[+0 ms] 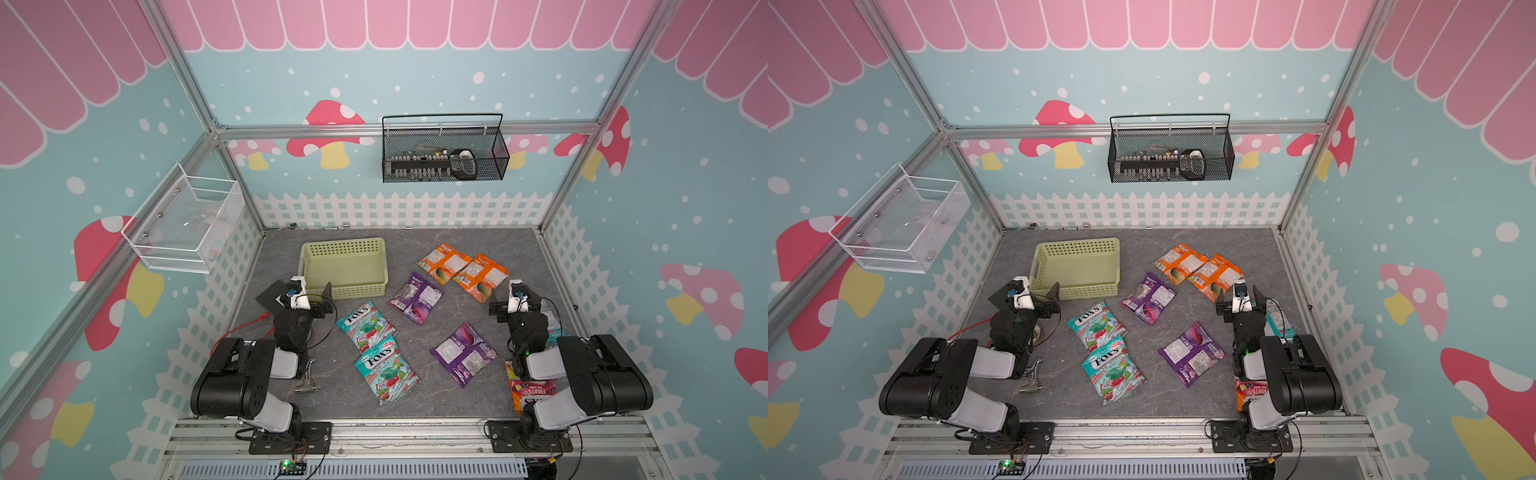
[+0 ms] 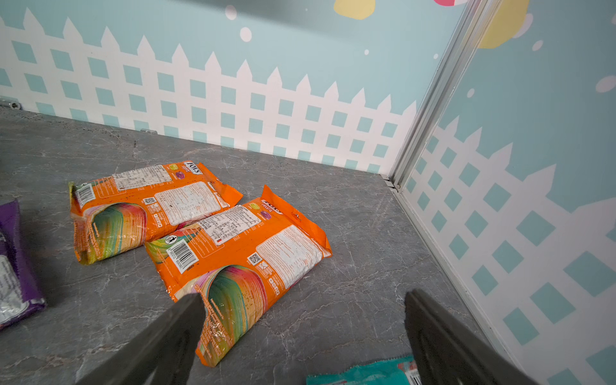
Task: Put the candies in the basket
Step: Pick up the candy at the center of the board.
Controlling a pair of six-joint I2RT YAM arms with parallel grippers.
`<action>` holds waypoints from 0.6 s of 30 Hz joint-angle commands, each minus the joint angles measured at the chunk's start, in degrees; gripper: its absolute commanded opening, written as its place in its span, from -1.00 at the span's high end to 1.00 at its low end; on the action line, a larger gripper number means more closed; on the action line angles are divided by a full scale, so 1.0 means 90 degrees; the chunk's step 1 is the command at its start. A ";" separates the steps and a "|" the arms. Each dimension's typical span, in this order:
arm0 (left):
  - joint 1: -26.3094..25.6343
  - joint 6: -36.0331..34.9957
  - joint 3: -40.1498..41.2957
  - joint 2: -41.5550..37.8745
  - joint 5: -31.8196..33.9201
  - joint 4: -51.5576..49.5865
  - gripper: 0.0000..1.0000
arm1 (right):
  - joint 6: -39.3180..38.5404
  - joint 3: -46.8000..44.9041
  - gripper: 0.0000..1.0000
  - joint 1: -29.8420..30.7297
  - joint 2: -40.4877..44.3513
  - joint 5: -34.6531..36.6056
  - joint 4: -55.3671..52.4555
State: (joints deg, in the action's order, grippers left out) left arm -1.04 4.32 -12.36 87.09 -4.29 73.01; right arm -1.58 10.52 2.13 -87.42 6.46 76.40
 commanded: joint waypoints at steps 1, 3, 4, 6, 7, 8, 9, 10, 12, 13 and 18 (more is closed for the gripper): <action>-0.0163 0.0015 -0.0192 -0.0258 0.0612 -0.0432 -0.99 | 0.0157 0.0068 -0.97 0.0014 0.0197 0.0326 0.0009; -0.0182 0.0074 -0.0609 -0.0817 0.0752 -0.1721 -0.98 | 0.0158 0.0273 -0.97 0.0017 0.0928 0.0290 -0.0952; -0.0187 0.0077 -0.0813 -0.1050 0.0736 -0.2234 -0.98 | 0.0155 0.0474 -0.97 0.0015 0.1254 0.0213 -0.1555; -0.0198 0.0160 -0.1194 -0.1492 0.0650 -0.3103 -0.98 | 0.0469 0.0994 -0.97 0.0017 0.1875 0.0167 -0.2646; -0.0199 0.0210 -0.1329 -0.1675 0.0630 -0.3382 -0.99 | 0.0637 0.1205 -0.97 0.0017 0.2066 0.0127 -0.3010; -0.0215 0.0355 -0.1473 -0.1898 0.0650 -0.3709 -0.98 | 0.0857 0.1442 -0.97 0.0017 0.2269 0.0071 -0.3401; -0.0224 0.0555 -0.1618 -0.2109 0.0718 -0.4052 -0.99 | 0.1146 0.1669 -0.97 0.0017 0.2431 0.0047 -0.3745; -0.0225 0.0771 -0.1788 -0.2293 0.0781 -0.4395 -0.99 | 0.1499 0.1841 -0.97 0.0017 0.2544 0.0044 -0.4021; -0.0210 0.1339 -0.2151 -0.2663 0.0875 -0.5250 -0.98 | 0.2181 0.2313 -0.97 0.0017 0.2719 -0.0060 -0.4743; -0.0212 0.1536 -0.2311 -0.2805 0.0882 -0.5540 -0.98 | 0.2439 0.2523 -0.97 0.0018 0.2756 -0.0093 -0.5158; -0.0158 0.2632 -0.3278 -0.3441 0.0739 -0.8094 -0.99 | 0.3451 0.3468 -0.97 -0.0005 0.2964 -0.0083 -0.7458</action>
State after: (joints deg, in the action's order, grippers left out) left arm -2.74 20.38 -38.44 58.61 2.70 19.14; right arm 20.88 39.79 2.20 -62.08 6.07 26.04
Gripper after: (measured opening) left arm 0.993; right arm 0.986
